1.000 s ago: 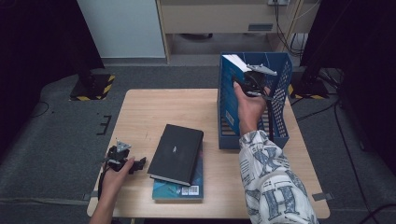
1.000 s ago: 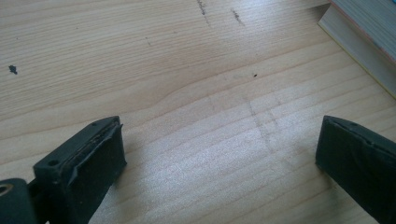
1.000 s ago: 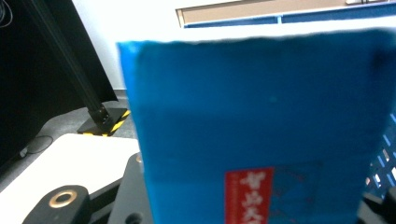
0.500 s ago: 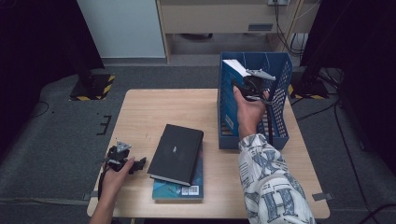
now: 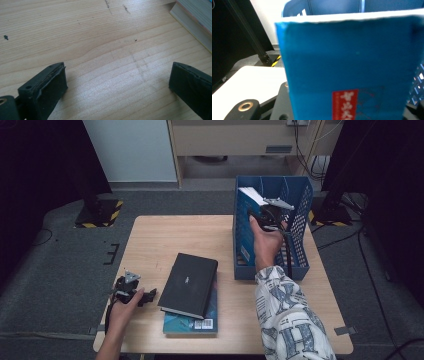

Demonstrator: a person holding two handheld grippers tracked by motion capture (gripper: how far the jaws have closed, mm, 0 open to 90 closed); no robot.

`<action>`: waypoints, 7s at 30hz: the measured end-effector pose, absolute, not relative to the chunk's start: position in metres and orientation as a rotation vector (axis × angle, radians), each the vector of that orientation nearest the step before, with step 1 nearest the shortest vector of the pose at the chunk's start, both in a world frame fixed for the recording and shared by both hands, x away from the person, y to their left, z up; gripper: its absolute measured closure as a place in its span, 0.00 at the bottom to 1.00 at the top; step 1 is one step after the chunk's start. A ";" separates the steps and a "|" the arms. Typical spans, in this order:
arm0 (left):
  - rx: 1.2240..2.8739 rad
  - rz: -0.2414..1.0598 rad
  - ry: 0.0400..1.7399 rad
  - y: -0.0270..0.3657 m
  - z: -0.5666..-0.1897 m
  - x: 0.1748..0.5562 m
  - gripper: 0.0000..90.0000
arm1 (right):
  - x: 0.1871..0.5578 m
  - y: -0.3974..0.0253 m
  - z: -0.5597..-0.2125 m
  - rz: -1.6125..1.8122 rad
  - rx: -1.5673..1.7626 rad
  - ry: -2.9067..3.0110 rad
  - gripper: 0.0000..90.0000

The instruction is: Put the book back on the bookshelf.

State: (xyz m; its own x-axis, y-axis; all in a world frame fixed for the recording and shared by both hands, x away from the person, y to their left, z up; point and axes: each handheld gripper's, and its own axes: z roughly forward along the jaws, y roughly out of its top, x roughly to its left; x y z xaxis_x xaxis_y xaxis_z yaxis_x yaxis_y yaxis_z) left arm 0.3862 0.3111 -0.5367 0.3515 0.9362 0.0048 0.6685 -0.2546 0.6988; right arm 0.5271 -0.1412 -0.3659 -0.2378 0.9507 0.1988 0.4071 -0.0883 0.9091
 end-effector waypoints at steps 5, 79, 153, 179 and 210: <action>2.016 0.569 1.388 0.311 -0.537 0.387 0.01 | 0.527 -0.139 -0.370 1.307 1.473 1.662 0.67; 2.018 0.567 1.383 0.309 -0.537 0.385 0.01 | 0.482 -0.137 -0.352 1.165 1.357 1.838 0.55; 2.020 0.566 1.377 0.308 -0.537 0.386 0.01 | 0.512 -0.129 -0.345 1.149 1.445 1.775 0.66; 2.021 0.564 1.377 0.307 -0.537 0.386 0.01 | 0.514 -0.127 -0.341 1.120 1.456 1.861 0.60; 2.012 0.562 1.375 0.307 -0.537 0.386 0.01 | 0.538 -0.128 -0.332 1.129 1.496 1.740 0.67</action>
State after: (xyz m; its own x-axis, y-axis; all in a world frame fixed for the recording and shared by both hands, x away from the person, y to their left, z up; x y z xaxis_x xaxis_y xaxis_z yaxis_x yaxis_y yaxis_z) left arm 0.3862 0.3074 -0.5368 0.3642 0.9313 -0.0028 0.6627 -0.2570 0.7034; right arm 0.5377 -0.1277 -0.3316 -0.2065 0.9735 0.0986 0.4866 0.0148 0.8735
